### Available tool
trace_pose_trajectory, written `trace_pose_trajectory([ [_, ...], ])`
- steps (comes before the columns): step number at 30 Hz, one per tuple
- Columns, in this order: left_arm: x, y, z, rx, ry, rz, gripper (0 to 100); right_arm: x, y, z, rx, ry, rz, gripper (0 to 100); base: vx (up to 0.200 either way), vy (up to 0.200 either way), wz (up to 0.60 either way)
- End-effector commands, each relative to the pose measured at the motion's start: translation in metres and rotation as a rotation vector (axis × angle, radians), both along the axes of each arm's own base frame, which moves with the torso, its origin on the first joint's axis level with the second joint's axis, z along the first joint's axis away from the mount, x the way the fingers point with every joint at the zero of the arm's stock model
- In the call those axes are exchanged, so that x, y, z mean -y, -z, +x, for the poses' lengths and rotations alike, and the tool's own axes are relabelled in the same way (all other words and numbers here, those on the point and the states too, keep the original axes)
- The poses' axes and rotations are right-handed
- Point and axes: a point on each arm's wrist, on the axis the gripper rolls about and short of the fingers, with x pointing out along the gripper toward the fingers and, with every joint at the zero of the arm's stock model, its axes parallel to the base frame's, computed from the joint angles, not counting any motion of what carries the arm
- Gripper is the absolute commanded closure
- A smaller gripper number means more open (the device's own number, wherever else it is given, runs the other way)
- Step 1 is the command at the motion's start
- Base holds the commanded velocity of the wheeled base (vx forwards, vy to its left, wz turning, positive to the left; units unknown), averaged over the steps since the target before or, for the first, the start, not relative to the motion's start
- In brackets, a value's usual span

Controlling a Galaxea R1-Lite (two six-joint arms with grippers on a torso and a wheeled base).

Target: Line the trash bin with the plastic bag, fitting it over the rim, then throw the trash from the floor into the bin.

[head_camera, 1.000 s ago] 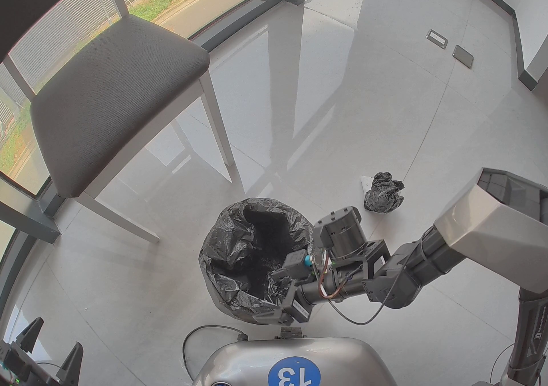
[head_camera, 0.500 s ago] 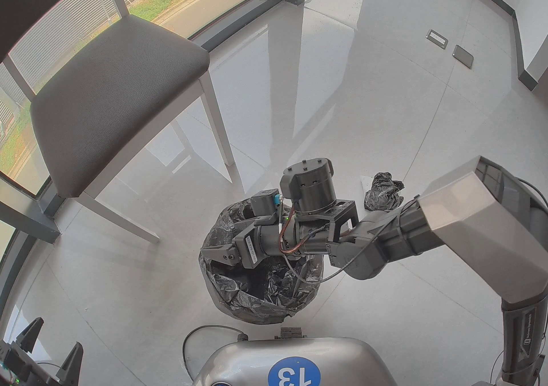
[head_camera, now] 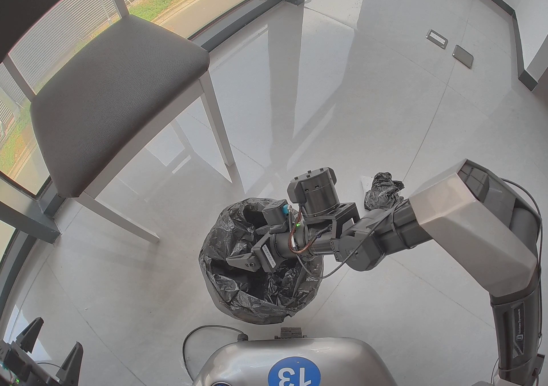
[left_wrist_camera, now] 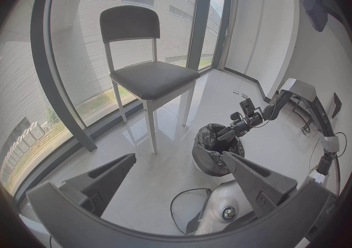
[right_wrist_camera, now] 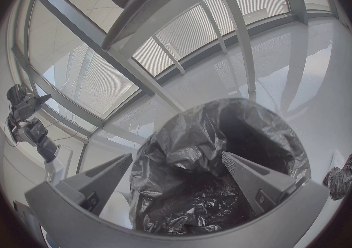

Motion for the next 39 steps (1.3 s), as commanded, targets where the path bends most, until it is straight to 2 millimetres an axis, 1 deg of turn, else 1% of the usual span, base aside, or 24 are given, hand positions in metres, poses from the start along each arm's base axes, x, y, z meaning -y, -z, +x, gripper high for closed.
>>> trace_pose_trajectory([
  [1,0.000,0.000,0.000,-0.001,-0.001,0.000,0,0.005,0.015,0.006,-0.015,0.009,-0.028,0,0.000,0.000,0.00],
  [5,0.000,0.000,0.000,-0.001,-0.001,0.000,0,0.002,0.020,0.011,-0.020,0.013,-0.025,0,0.000,0.000,0.00],
  [13,0.000,0.000,0.000,-0.001,-0.001,0.000,0,-0.005,0.019,0.014,-0.003,0.007,-0.009,0,0.000,0.000,0.00],
  [22,0.000,0.000,0.000,-0.001,-0.001,0.000,0,-0.012,0.022,0.012,-0.003,-0.007,-0.009,0,0.000,0.000,0.00],
  [28,0.000,0.000,0.000,-0.001,-0.001,0.000,0,-0.021,0.025,0.009,0.005,-0.025,-0.007,0,0.000,0.000,0.00],
  [29,0.000,0.000,0.000,-0.001,-0.001,0.000,0,-0.022,0.024,0.008,0.008,-0.028,-0.007,100,0.000,0.000,0.00],
  [32,0.000,0.000,0.000,-0.001,-0.001,0.000,0,-0.025,0.024,0.006,0.008,-0.036,-0.007,100,0.000,0.000,0.00],
  [39,0.000,0.000,0.000,-0.001,-0.001,0.000,0,-0.024,0.022,0.006,0.012,-0.035,-0.006,100,0.000,0.000,0.00],
])
